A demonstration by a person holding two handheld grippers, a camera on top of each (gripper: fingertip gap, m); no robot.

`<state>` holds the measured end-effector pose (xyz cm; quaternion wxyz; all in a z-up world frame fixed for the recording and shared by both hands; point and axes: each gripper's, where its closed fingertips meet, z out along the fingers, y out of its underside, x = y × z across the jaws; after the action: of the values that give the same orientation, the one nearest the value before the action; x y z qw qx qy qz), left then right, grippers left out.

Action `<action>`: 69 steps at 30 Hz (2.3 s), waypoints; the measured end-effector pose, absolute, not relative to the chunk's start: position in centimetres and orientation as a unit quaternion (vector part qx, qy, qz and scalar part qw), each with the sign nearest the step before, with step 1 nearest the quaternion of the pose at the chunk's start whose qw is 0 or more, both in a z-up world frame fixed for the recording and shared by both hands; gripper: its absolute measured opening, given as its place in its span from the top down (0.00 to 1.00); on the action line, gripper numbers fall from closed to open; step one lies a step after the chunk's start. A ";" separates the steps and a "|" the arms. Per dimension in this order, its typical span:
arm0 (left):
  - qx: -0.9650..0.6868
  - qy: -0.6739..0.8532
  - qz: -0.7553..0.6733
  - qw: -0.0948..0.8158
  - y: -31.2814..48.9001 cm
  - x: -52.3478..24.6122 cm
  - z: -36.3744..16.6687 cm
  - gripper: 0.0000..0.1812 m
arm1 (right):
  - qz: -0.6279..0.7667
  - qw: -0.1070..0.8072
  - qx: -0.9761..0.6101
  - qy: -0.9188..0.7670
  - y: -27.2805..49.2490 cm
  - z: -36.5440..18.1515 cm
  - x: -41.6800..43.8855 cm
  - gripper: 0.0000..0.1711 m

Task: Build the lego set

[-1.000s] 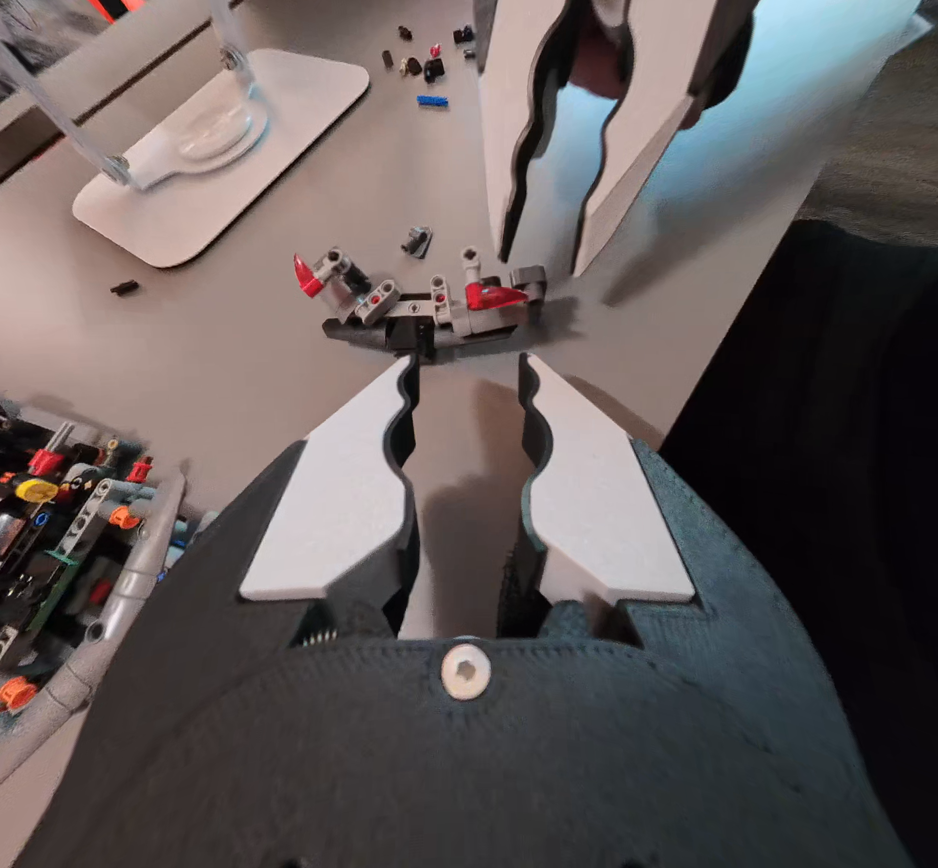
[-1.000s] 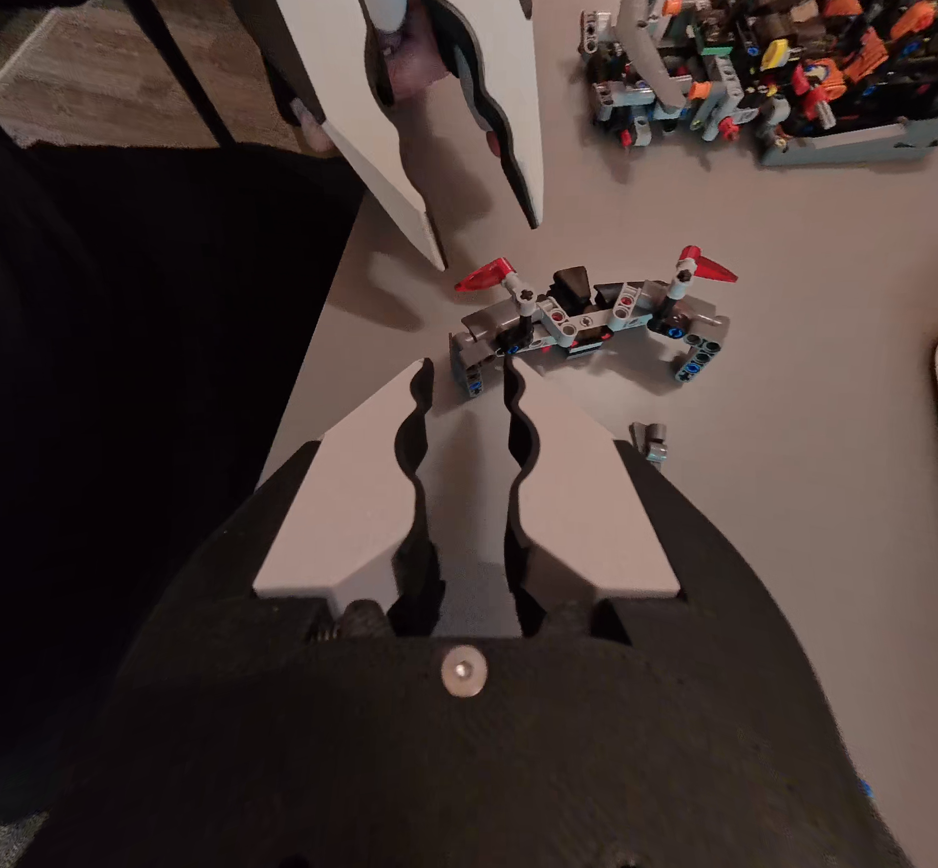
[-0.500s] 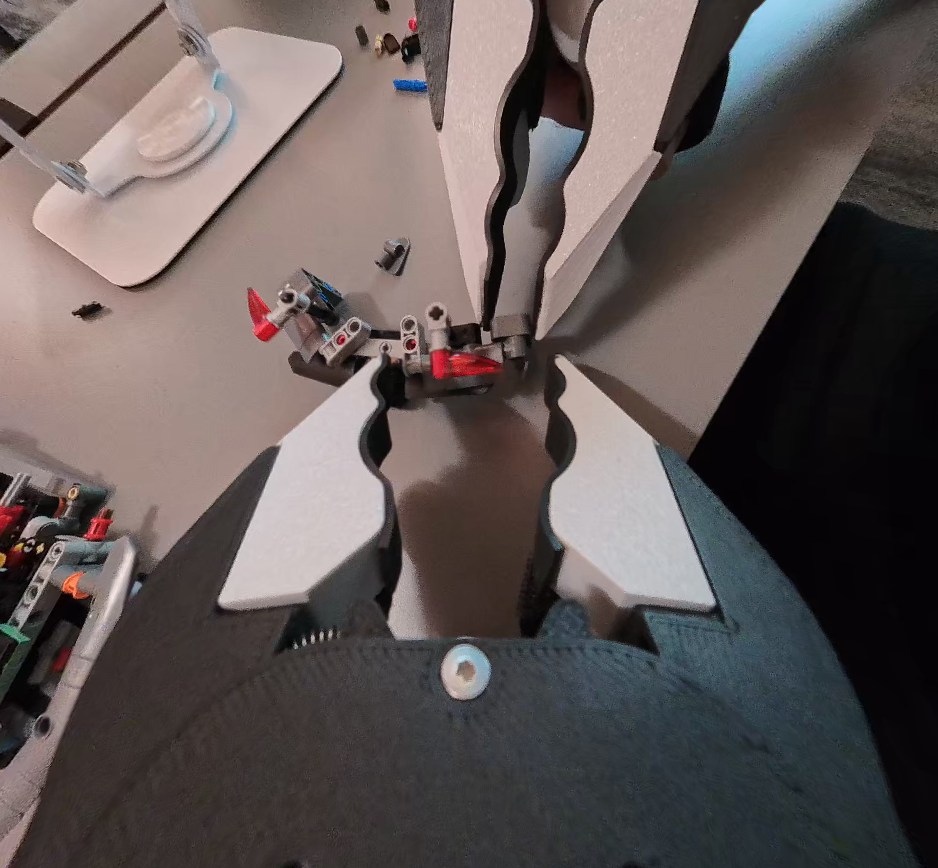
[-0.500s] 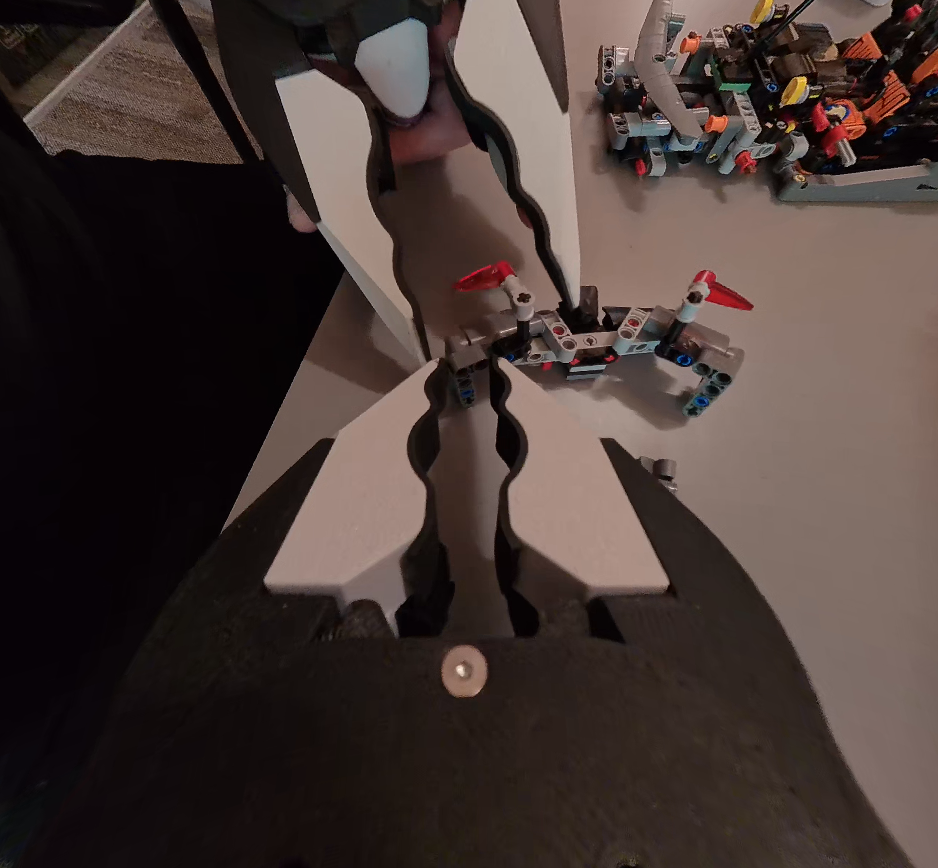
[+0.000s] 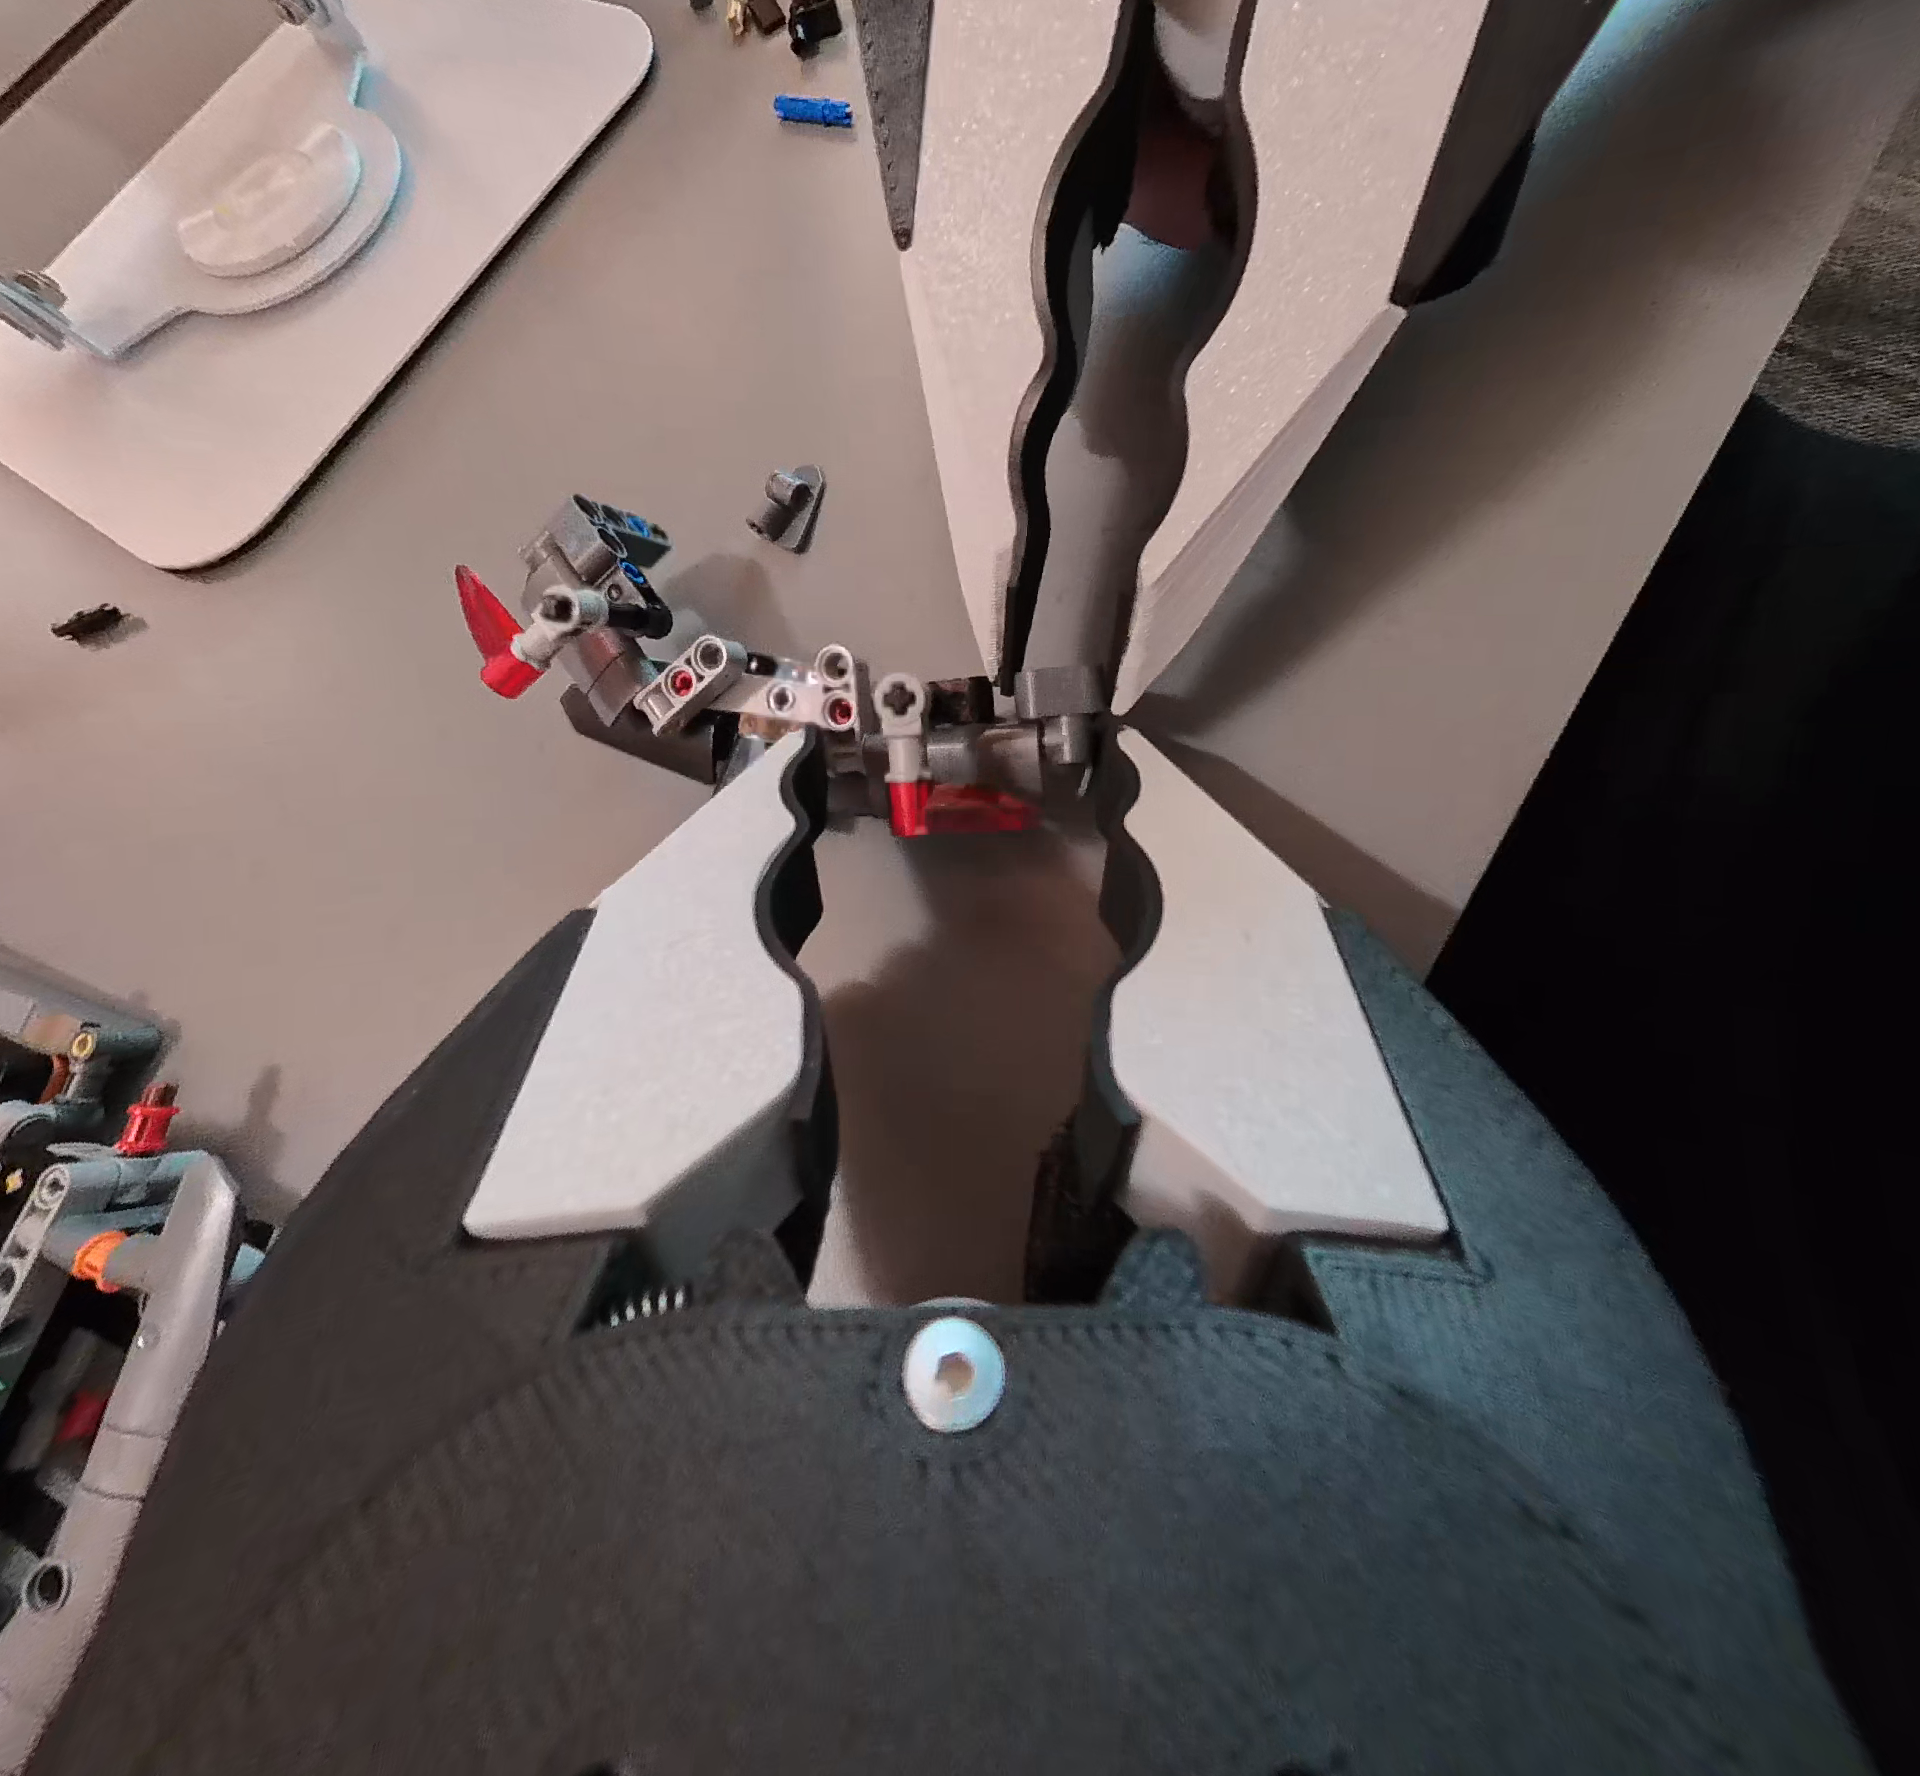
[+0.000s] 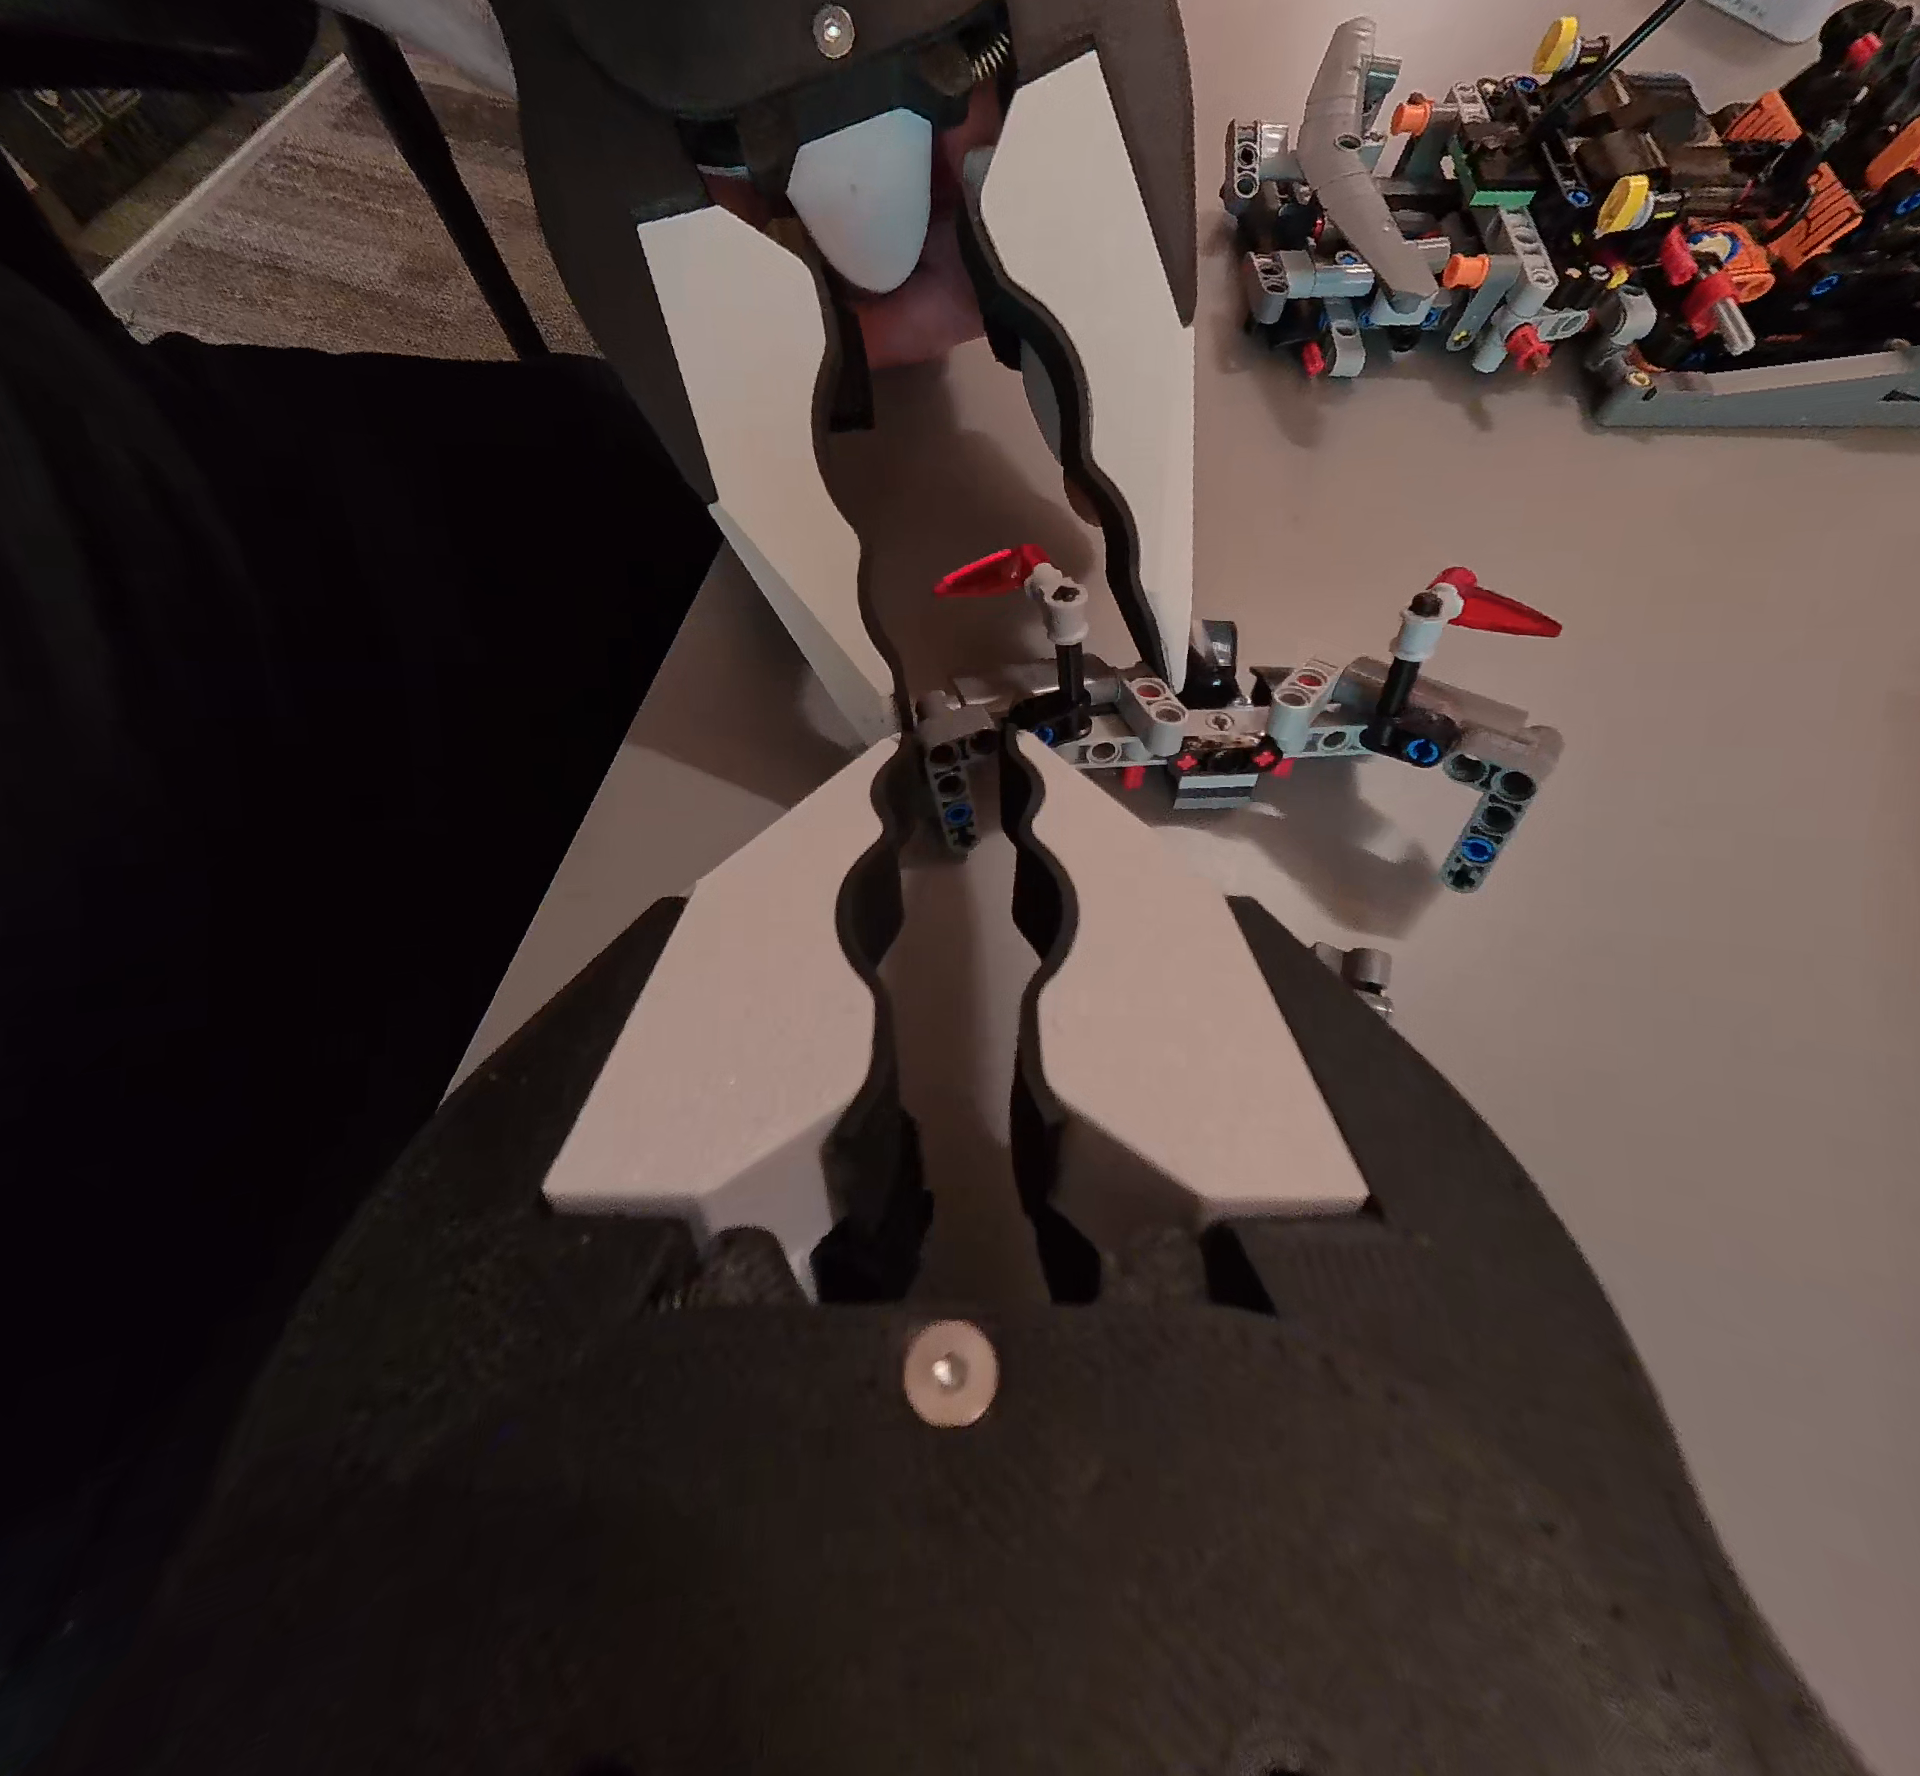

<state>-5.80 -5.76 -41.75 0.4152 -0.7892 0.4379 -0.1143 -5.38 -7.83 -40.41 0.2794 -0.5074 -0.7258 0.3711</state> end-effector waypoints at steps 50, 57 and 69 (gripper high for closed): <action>-0.779 0.426 -0.114 0.446 -6.8 -5.8 -40.7 0.80 | 0.363 0.266 -0.528 -0.720 -8.0 -40.4 -5.3 0.93; -0.778 0.432 -0.123 0.440 -6.8 -5.5 -40.7 0.85 | 0.364 0.267 -0.531 -0.717 -7.8 -40.4 -5.2 0.93; -0.781 0.423 -0.126 0.442 -6.2 -6.3 -40.3 0.72 | 0.369 0.264 -0.525 -0.720 -7.9 -40.4 -5.2 0.93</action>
<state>-6.25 -6.20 -40.29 0.4418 -0.7809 0.4232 -0.1258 -5.19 -7.94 -40.39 0.2643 -0.5245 -0.7204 0.3688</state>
